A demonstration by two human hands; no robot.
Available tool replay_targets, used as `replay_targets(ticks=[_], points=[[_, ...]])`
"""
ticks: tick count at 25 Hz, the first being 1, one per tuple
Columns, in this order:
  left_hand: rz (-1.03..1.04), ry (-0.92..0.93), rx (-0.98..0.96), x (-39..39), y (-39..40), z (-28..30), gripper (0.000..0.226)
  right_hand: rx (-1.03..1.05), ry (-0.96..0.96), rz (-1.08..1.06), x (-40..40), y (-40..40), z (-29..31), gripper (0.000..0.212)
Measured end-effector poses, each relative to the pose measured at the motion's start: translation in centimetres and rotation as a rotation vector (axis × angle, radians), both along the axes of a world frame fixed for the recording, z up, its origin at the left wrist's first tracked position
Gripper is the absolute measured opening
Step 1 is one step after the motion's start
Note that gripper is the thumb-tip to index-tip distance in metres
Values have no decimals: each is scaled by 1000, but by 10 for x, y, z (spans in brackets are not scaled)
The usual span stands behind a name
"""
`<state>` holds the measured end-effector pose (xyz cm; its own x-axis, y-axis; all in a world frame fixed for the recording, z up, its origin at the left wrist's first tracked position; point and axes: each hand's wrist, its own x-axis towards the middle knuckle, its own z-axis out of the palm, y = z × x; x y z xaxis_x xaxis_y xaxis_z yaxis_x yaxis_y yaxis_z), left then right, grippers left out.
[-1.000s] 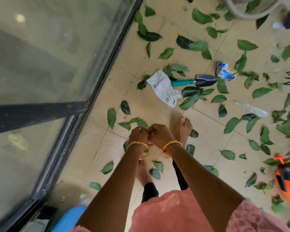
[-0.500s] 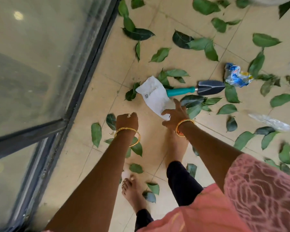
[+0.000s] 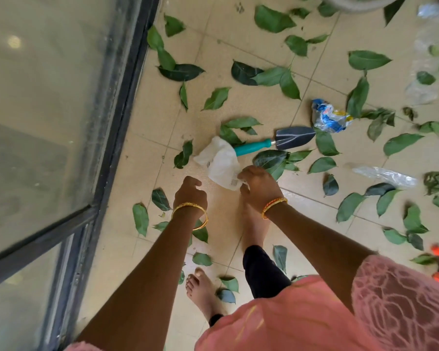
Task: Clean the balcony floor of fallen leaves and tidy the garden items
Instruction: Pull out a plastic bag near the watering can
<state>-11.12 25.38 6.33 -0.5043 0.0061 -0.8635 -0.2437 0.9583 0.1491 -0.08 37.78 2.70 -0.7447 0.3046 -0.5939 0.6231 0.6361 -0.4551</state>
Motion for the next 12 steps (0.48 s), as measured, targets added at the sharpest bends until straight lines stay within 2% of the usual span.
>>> replay_targets(ticks=[2, 4, 7, 10, 12], points=[[-43, 50, 64, -8, 11, 25, 36, -80, 105, 49, 5, 7, 34, 25], [-37, -7, 154, -16, 22, 49, 35, -187, 158, -64, 11, 9, 78, 21], [2, -171, 190, -11, 41, 93, 33, -315, 205, -433, 15, 6, 137, 20], [123, -295, 136, 5, 63, 134, 33, -470, 193, -948, 19, 13, 173, 23], [131, -357, 72, 17, 77, 156, 32, -560, 231, -1173, 21, 21, 191, 25]])
